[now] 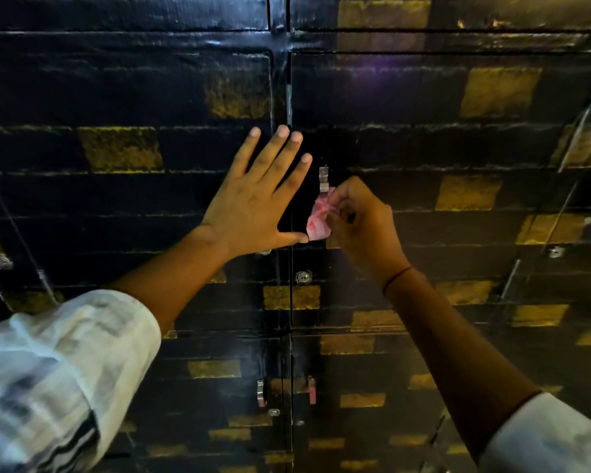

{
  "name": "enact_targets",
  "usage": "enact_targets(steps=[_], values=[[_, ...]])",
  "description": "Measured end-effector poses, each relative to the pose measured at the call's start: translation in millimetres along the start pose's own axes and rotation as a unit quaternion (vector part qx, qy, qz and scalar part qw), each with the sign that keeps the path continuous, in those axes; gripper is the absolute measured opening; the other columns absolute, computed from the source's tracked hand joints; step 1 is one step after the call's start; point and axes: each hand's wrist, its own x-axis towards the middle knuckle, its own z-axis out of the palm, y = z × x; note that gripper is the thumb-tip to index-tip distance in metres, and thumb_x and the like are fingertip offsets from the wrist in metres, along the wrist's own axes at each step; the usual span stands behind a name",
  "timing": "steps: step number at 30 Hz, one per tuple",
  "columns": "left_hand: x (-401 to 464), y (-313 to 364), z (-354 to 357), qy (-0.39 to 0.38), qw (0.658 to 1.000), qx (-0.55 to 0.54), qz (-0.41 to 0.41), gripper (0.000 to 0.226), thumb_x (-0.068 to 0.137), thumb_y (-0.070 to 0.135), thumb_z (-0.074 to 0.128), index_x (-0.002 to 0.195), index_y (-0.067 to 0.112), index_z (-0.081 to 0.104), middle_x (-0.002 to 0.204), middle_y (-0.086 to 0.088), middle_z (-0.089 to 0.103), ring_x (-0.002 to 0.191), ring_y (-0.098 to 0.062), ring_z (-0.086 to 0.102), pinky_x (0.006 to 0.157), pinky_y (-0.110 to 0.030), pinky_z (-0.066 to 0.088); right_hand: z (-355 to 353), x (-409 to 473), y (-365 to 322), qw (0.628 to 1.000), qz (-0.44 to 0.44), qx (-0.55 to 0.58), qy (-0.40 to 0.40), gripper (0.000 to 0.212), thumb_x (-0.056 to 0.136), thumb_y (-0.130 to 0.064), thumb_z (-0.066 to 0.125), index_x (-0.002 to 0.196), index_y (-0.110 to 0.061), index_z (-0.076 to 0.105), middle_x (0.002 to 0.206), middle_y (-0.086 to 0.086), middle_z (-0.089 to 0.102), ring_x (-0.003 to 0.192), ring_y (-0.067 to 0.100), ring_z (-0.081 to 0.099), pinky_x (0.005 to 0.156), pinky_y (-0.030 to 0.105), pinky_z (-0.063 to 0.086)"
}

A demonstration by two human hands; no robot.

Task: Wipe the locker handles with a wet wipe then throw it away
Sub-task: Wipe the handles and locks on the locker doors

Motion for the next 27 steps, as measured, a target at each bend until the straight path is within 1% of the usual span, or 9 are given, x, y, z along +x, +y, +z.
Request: enact_targets(steps=[5, 8, 10, 13, 17, 20, 21, 24, 27], values=[[0, 1, -1, -0.005, 1.000, 0.004, -0.001, 0.118, 0.084, 0.085, 0.047, 0.162, 0.003, 0.012, 0.168, -0.026, 0.004, 0.157, -0.042, 0.001, 0.124, -0.064, 0.005, 11, -6, 5, 0.999, 0.004, -0.019, 0.039, 0.023, 0.086, 0.005, 0.068, 0.083, -0.011, 0.051, 0.076, -0.014, 0.055, 0.069, -0.007, 0.056, 0.061, 0.009, 0.042], [-1, 0, -1, -0.013, 1.000, 0.008, 0.000, 0.119, 0.085, 0.087, 0.042, 0.162, 0.003, 0.009, 0.168, -0.026, 0.001, 0.157, -0.042, 0.000, 0.124, -0.064, 0.005, 19, -9, 17, 0.991, -0.027, -0.126, 0.042, 0.019, 0.084, 0.001, 0.065, 0.078, -0.010, 0.051, 0.075, -0.008, 0.049, 0.066, 0.004, 0.045, 0.060, 0.028, 0.038], [-1, 0, -2, -0.016, 1.000, 0.006, 0.003, 0.120, 0.084, 0.089, 0.040, 0.162, 0.003, 0.009, 0.168, -0.026, 0.001, 0.157, -0.042, 0.000, 0.124, -0.064, 0.005, 21, -9, 24, 0.982, -0.063, -0.169, 0.057, 0.015, 0.085, -0.002, 0.064, 0.079, -0.008, 0.052, 0.080, 0.002, 0.054, 0.071, 0.016, 0.048, 0.059, 0.038, 0.043], [-2, 0, -3, -0.023, 1.000, 0.016, 0.004, 0.121, 0.083, 0.089, 0.041, 0.162, 0.003, 0.007, 0.168, -0.026, -0.001, 0.157, -0.042, -0.002, 0.125, -0.063, 0.005, 23, -14, 25, 0.986, -0.051, -0.135, 0.080, 0.009, 0.090, -0.007, 0.064, 0.089, -0.009, 0.055, 0.087, 0.004, 0.062, 0.079, 0.021, 0.058, 0.066, 0.046, 0.051], [0, 1, -3, -0.038, 0.999, 0.023, 0.003, 0.124, 0.082, 0.089, 0.043, 0.162, 0.004, 0.001, 0.168, -0.025, -0.006, 0.157, -0.041, -0.006, 0.125, -0.063, 0.003, 24, -24, 25, 0.989, 0.011, -0.032, 0.142, 0.013, 0.092, -0.006, 0.065, 0.098, -0.017, 0.061, 0.094, -0.004, 0.068, 0.088, 0.011, 0.067, 0.076, 0.036, 0.058], [-1, 1, -2, -0.033, 0.999, 0.018, 0.002, 0.123, 0.083, 0.087, 0.044, 0.162, 0.004, 0.002, 0.168, -0.026, -0.004, 0.156, -0.042, -0.005, 0.126, -0.061, 0.002, 27, -26, 22, 0.987, 0.014, -0.021, 0.159, 0.013, 0.091, -0.005, 0.067, 0.099, -0.015, 0.066, 0.092, -0.009, 0.066, 0.087, 0.006, 0.065, 0.078, 0.022, 0.055], [-1, 1, -2, -0.030, 0.999, 0.012, 0.003, 0.122, 0.084, 0.087, 0.044, 0.162, 0.004, 0.002, 0.168, -0.026, -0.004, 0.156, -0.042, -0.004, 0.126, -0.061, 0.002, 30, -26, 21, 0.989, 0.009, -0.030, 0.145, 0.011, 0.091, -0.007, 0.068, 0.099, -0.014, 0.066, 0.092, -0.010, 0.064, 0.086, 0.007, 0.063, 0.077, 0.023, 0.054], [0, 1, -2, -0.032, 0.999, 0.006, 0.002, 0.121, 0.084, 0.086, 0.044, 0.162, 0.004, 0.002, 0.168, -0.026, -0.004, 0.156, -0.042, -0.004, 0.126, -0.061, 0.003, 40, -23, 21, 0.991, 0.018, -0.043, 0.124, 0.006, 0.092, -0.011, 0.066, 0.096, -0.012, 0.061, 0.093, 0.000, 0.065, 0.087, 0.015, 0.062, 0.075, 0.038, 0.055], [-1, 0, -5, -0.039, 0.999, 0.002, 0.006, 0.123, 0.082, 0.085, 0.046, 0.162, 0.004, 0.001, 0.168, -0.026, -0.006, 0.156, -0.042, -0.006, 0.125, -0.061, 0.003, 34, -24, 25, 0.989, 0.012, -0.104, 0.104, 0.004, 0.095, -0.013, 0.062, 0.096, -0.010, 0.060, 0.095, 0.004, 0.066, 0.086, 0.018, 0.061, 0.071, 0.044, 0.053]])
